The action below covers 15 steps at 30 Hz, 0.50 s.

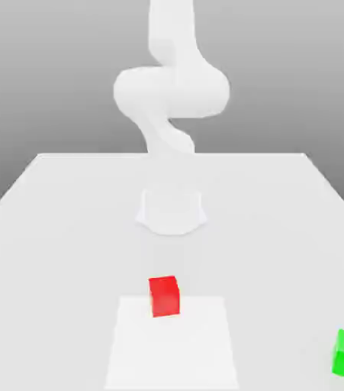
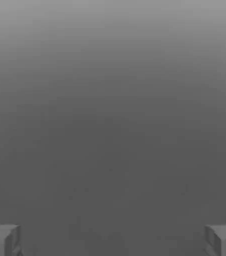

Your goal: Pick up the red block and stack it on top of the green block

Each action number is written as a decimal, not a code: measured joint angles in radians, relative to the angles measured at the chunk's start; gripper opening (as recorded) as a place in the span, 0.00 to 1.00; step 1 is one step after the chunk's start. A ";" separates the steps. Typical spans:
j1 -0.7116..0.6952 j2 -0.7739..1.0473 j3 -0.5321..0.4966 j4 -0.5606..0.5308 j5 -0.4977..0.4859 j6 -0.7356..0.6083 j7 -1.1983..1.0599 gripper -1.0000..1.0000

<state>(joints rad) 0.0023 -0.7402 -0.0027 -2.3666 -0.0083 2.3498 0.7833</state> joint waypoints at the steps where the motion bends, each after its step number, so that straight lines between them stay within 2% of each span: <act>1: 0.001 0.030 -0.002 -0.032 -0.004 0.024 -0.008 0.50; 15: 0.017 0.460 -0.058 -0.494 -0.030 0.369 -0.152 0.50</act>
<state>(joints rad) 0.0192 -0.2798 -0.0607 -2.8606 -0.0384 2.7190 0.6309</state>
